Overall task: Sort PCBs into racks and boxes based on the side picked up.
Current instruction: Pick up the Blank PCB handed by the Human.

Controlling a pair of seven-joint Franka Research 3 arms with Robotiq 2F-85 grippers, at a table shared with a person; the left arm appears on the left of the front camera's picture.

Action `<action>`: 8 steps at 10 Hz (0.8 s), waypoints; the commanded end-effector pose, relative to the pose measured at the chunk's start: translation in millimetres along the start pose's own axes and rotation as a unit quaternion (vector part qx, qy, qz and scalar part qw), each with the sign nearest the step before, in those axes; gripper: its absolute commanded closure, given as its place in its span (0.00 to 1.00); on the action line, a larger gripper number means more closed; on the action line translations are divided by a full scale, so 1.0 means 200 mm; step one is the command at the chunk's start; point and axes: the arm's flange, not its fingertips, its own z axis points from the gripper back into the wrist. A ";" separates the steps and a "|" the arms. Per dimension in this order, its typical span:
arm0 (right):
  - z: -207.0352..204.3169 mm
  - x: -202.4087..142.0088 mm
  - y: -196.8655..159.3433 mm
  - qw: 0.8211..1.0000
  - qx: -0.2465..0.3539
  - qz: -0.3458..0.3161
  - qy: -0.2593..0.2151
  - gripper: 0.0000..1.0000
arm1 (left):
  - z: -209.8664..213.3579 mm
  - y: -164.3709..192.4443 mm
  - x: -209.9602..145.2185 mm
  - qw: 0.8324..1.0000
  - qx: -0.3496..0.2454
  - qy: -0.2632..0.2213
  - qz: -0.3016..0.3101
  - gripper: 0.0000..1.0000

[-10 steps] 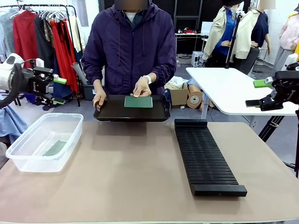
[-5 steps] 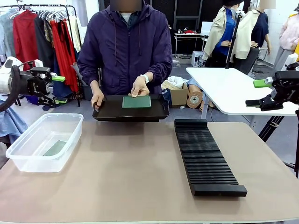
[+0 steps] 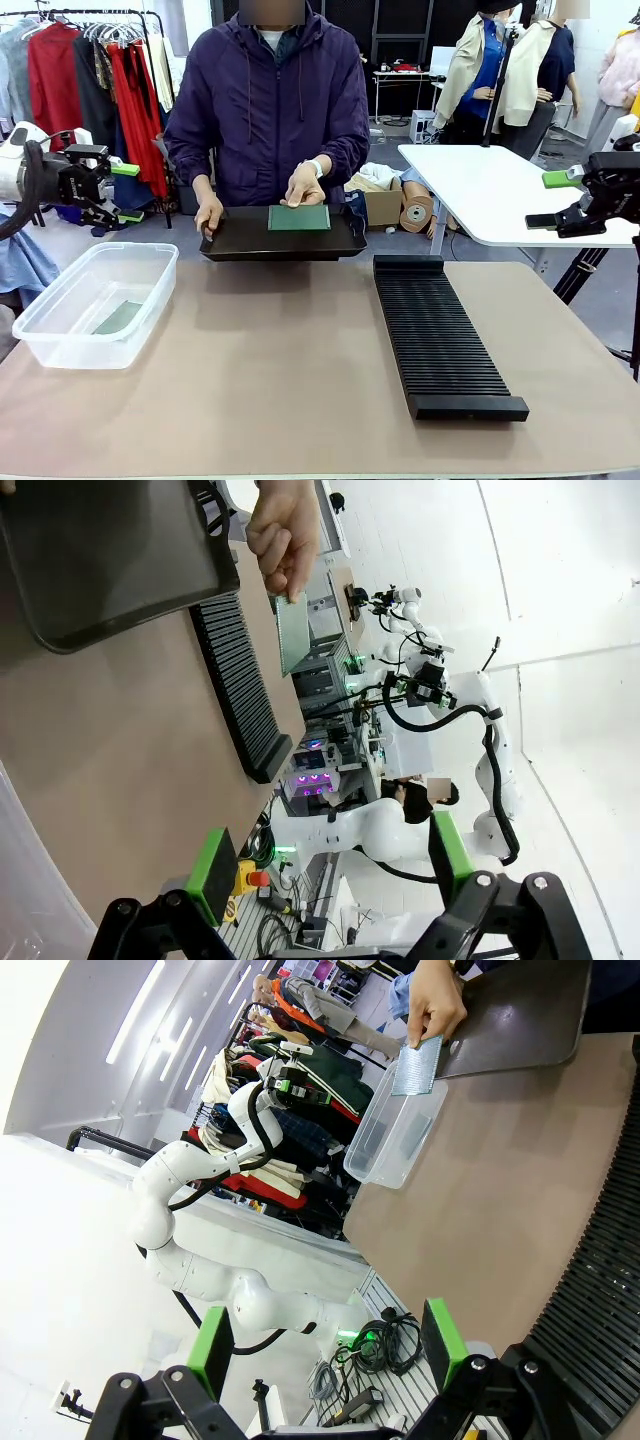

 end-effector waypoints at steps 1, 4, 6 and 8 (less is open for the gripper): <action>0.00 0.00 0.01 1.000 0.002 0.006 0.000 0.00 | 0.00 0.00 0.00 1.000 0.004 0.000 0.001 0.00; 0.00 0.00 0.01 1.000 0.002 0.006 0.000 0.00 | 0.00 0.00 0.00 1.000 0.004 0.000 0.001 0.00; 0.00 0.00 0.01 1.000 0.002 0.006 0.000 0.00 | 0.00 0.00 0.00 1.000 0.004 0.000 0.001 0.00; -0.06 0.03 -0.02 1.000 0.006 -0.001 -0.008 0.00 | 0.00 0.00 0.00 1.000 0.004 0.000 0.001 0.00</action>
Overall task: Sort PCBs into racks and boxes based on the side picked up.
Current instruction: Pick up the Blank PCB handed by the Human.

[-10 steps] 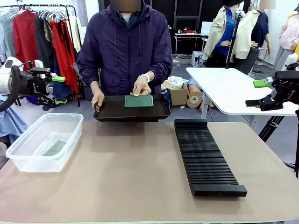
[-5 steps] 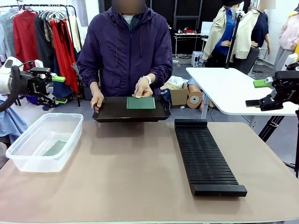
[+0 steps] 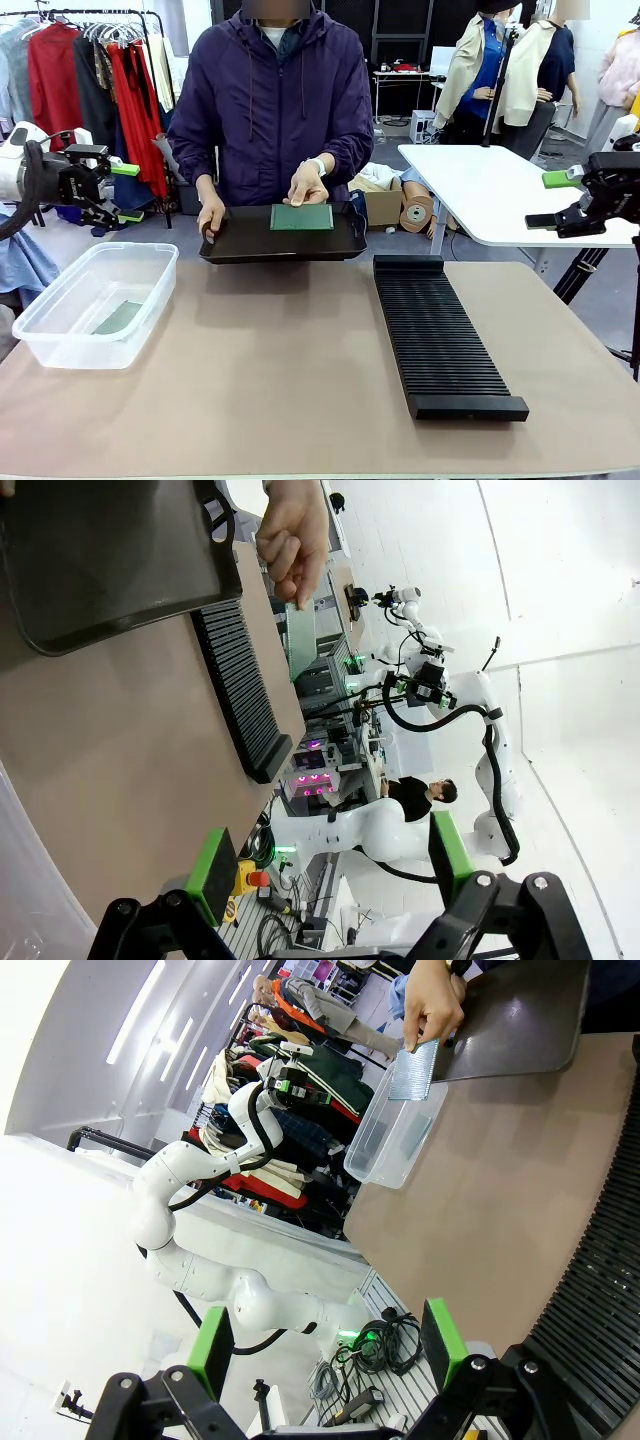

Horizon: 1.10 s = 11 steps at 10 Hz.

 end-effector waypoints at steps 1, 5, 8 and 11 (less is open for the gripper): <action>-0.11 0.05 -0.03 1.000 0.004 0.002 -0.008 0.00 | 0.00 0.00 0.00 1.000 0.004 0.000 0.001 0.00; -0.35 0.10 -0.11 1.000 0.008 -0.011 0.012 0.00 | 0.00 0.00 0.00 1.000 0.004 0.000 0.001 0.00; -0.50 0.12 -0.22 0.999 0.017 -0.019 0.029 0.00 | 0.00 0.00 0.00 1.000 0.004 0.000 0.001 0.00; -0.63 0.13 -0.32 0.999 0.011 -0.018 0.034 0.00 | 0.00 0.00 0.00 1.000 0.004 0.000 0.001 0.00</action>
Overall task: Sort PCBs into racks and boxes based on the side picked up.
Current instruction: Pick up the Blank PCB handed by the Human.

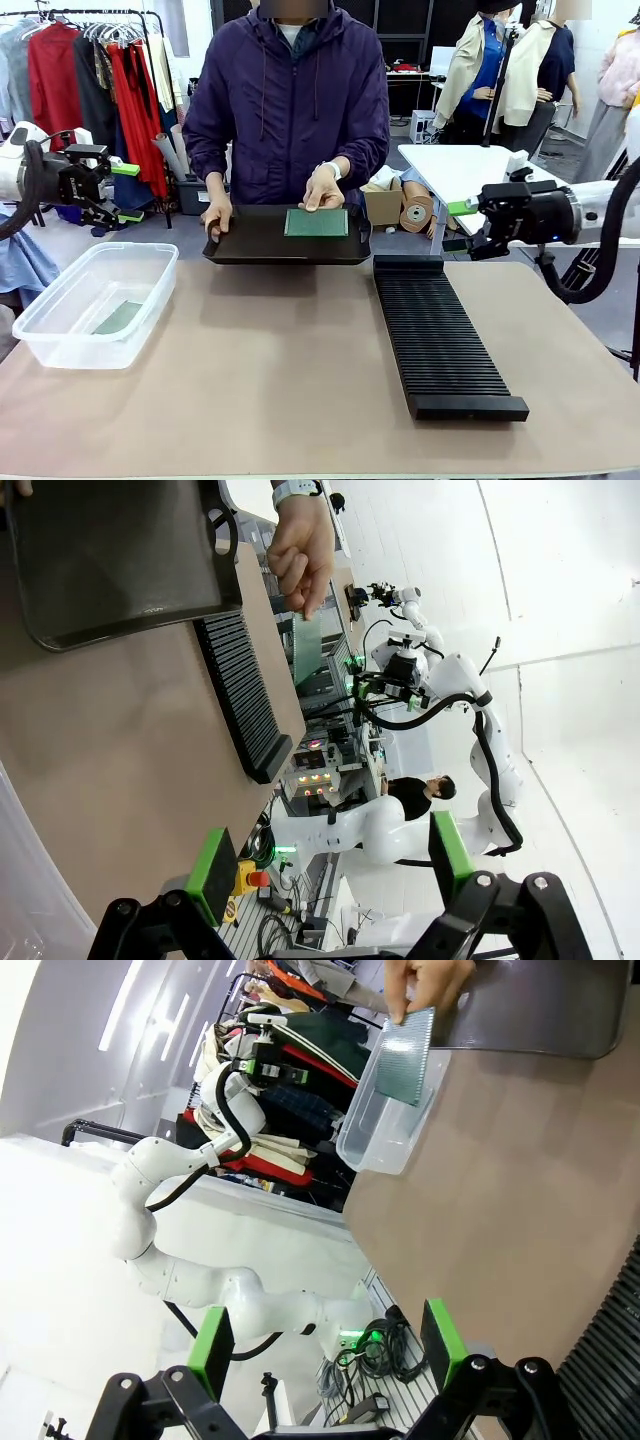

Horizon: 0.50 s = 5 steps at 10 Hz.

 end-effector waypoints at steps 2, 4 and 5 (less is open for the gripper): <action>-0.12 0.07 -0.09 1.000 -0.001 0.015 -0.010 0.00 | 0.00 0.00 0.00 1.000 0.004 0.000 0.001 0.00; -0.21 0.12 -0.13 0.999 0.014 0.029 -0.012 0.00 | 0.00 0.00 0.00 1.000 0.004 0.000 0.001 0.00; -0.24 0.16 -0.16 0.999 0.013 0.032 -0.009 0.00 | 0.00 0.00 0.00 1.000 0.004 0.000 0.001 0.00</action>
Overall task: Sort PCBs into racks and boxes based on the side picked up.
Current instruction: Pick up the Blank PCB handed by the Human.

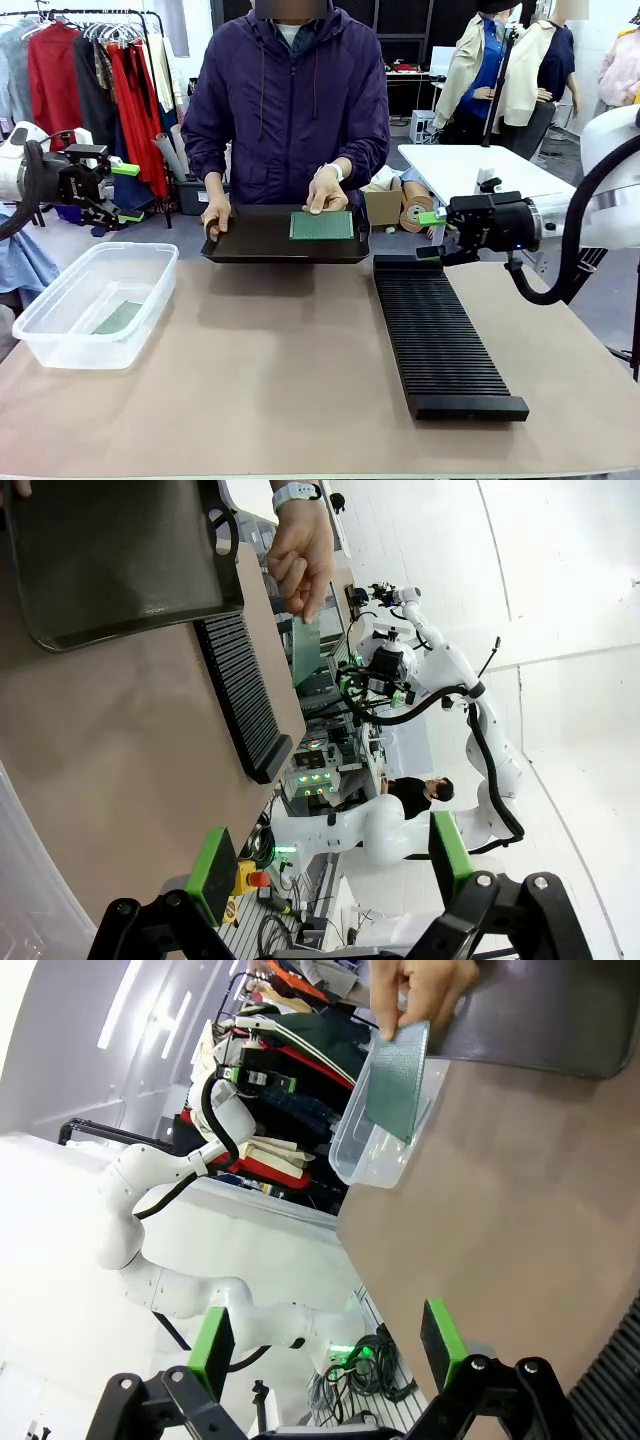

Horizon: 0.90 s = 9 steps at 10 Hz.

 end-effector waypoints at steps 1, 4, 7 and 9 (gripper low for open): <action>-0.08 0.12 -0.05 1.000 0.013 0.021 -0.006 0.00 | 0.00 0.00 0.00 1.000 0.004 0.000 0.001 0.00; -0.17 0.23 -0.12 0.999 0.014 0.026 0.013 0.00 | 0.00 0.00 0.00 1.000 0.004 0.000 0.001 0.00; -0.29 0.35 -0.17 0.999 0.026 0.030 0.032 0.00 | 0.00 0.00 0.00 1.000 0.004 0.000 0.001 0.00; -0.34 0.40 -0.21 0.998 0.037 0.036 0.042 0.00 | 0.00 0.00 0.00 1.000 0.004 0.000 0.001 0.00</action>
